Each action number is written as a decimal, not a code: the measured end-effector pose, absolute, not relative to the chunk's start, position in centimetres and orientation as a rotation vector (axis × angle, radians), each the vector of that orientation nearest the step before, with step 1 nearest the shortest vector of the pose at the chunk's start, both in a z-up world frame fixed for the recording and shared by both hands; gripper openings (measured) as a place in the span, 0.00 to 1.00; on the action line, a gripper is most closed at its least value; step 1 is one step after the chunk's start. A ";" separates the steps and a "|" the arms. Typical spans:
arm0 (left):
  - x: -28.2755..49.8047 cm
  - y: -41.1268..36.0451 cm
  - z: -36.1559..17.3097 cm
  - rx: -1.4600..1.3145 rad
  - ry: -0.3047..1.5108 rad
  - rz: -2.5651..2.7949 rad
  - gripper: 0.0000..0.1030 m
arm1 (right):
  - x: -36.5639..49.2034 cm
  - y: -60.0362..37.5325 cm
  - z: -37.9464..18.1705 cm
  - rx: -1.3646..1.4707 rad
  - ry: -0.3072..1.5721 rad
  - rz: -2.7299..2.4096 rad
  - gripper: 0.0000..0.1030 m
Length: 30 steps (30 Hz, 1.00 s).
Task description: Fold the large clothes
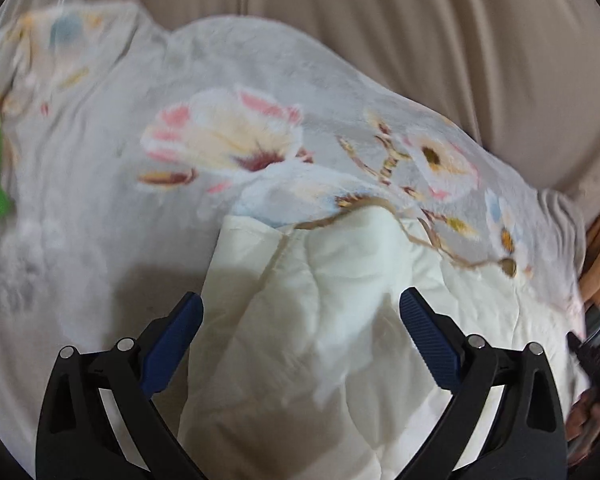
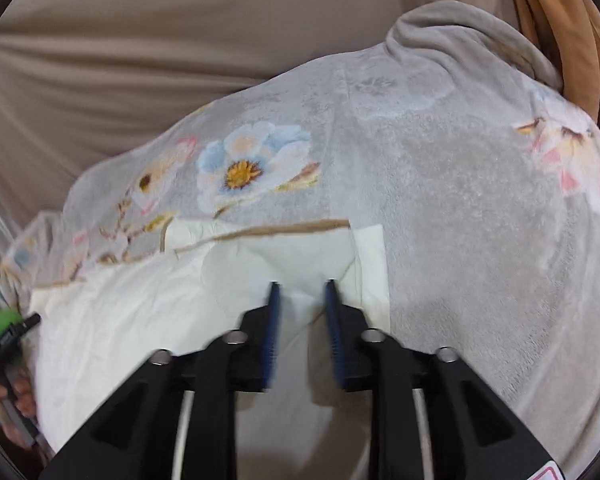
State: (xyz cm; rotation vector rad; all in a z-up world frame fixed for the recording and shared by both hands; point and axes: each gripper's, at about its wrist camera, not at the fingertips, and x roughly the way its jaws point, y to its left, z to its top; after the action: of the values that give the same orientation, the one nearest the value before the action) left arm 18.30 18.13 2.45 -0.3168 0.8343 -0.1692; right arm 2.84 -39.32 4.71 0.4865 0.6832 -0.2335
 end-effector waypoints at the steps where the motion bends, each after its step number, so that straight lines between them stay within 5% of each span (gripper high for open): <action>1: 18.9 18.5 2.1 -0.343 0.853 -0.158 0.93 | 3.5 -39.3 4.7 0.486 0.693 -0.230 0.46; 4: 20.3 18.7 0.7 -0.385 0.905 -0.162 0.75 | 5.5 -38.5 3.9 0.425 0.734 -0.271 0.41; 6: 20.1 18.1 0.9 -0.355 0.879 -0.146 0.67 | 6.0 -37.5 4.1 0.375 0.730 -0.252 0.01; 12: 21.0 16.7 1.6 -0.214 0.823 -0.076 0.60 | 5.3 -37.7 6.3 0.356 0.609 -0.273 0.01; 21: 24.0 15.2 -0.7 -0.102 0.886 -0.011 0.72 | 8.9 -37.3 1.6 0.296 0.803 -0.322 0.00; 28: 22.6 15.2 0.5 -0.078 0.843 0.026 0.72 | 6.5 -38.8 3.1 0.384 0.708 -0.321 0.00; 30: 19.8 15.4 2.6 -0.079 0.770 0.009 0.71 | 4.0 -38.8 5.1 0.398 0.627 -0.347 0.09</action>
State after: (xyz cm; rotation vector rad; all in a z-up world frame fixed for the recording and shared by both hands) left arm 19.85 15.38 2.56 -0.0786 0.7699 0.0094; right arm 4.04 -38.83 5.05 0.3976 0.6267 -0.3474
